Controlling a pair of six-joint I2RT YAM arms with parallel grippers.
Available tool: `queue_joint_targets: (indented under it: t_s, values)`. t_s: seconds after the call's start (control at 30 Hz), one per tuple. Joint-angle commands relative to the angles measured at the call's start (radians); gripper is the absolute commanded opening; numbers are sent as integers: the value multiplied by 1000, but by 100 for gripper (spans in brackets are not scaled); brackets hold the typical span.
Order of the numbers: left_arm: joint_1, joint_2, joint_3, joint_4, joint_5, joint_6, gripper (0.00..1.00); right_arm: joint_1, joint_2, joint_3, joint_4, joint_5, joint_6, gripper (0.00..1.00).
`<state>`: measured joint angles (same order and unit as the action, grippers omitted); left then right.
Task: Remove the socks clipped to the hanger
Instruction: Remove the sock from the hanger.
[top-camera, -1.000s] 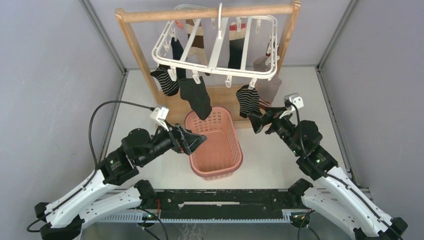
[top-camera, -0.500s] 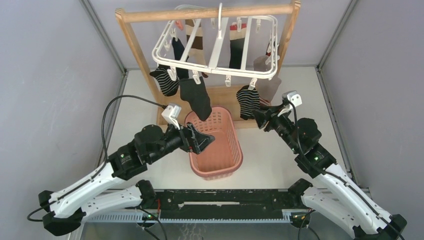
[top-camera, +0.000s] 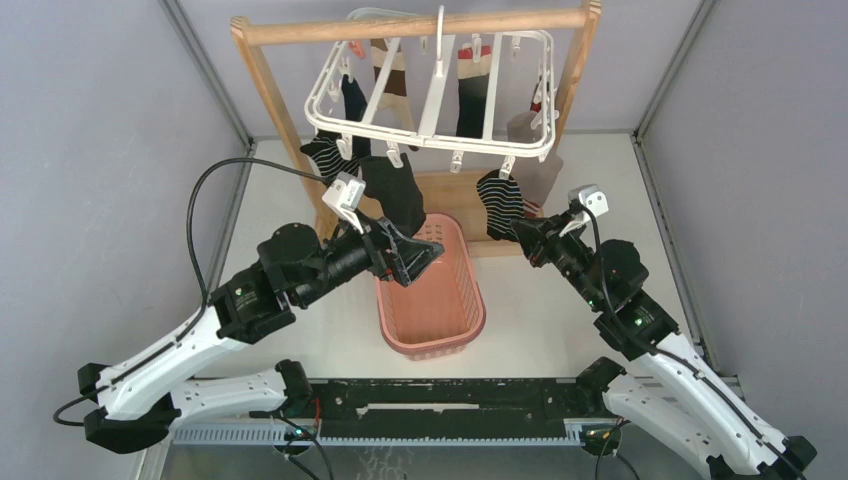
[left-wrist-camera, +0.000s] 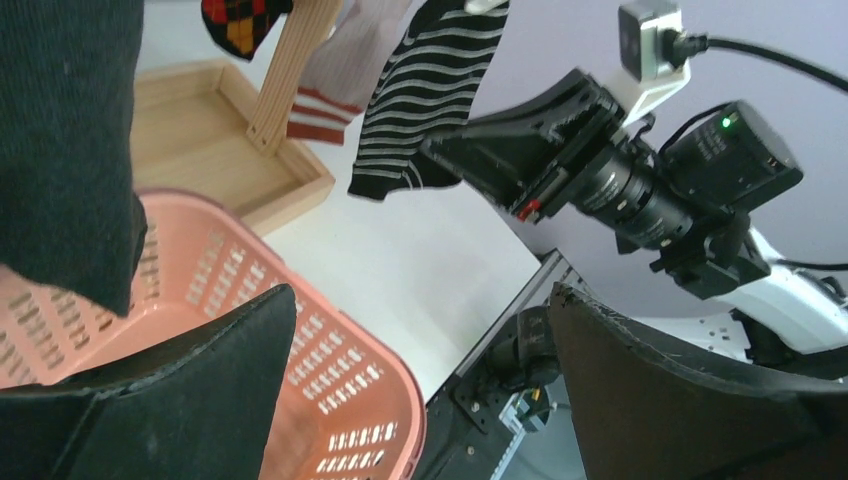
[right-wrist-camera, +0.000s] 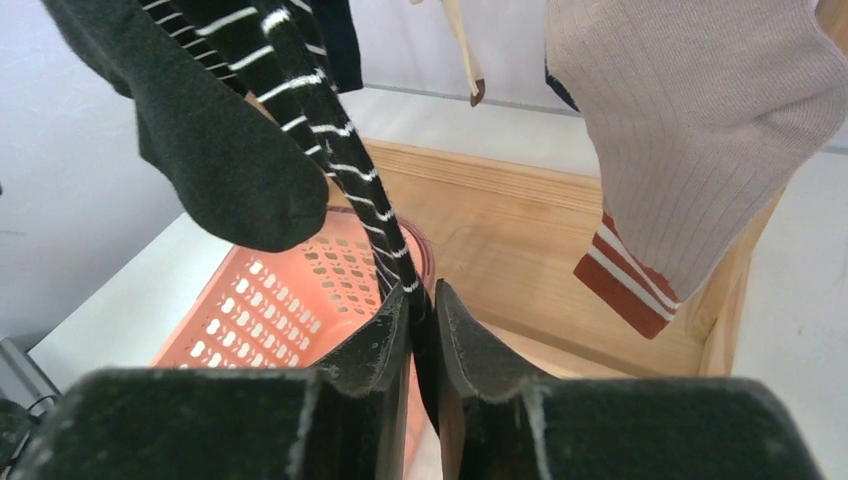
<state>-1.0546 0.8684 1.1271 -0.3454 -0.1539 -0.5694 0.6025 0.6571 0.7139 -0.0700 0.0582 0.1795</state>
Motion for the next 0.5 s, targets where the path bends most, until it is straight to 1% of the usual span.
queue_joint_targets:
  t_s: [0.0, 0.07, 0.27, 0.47]
  values:
    - [-5, 38, 106, 72, 21, 96, 100, -2, -37, 64, -15, -46, -1, 21]
    - [-5, 59, 124, 87, 45, 120, 100, -3, -40, 92, -60, -104, -2, 21]
    - [-5, 86, 133, 120, 89, 157, 100, -3, -35, 161, -152, -205, 0, 21]
    - [-5, 68, 116, 126, 71, 170, 100, -3, -18, 215, -207, -249, 9, 20]
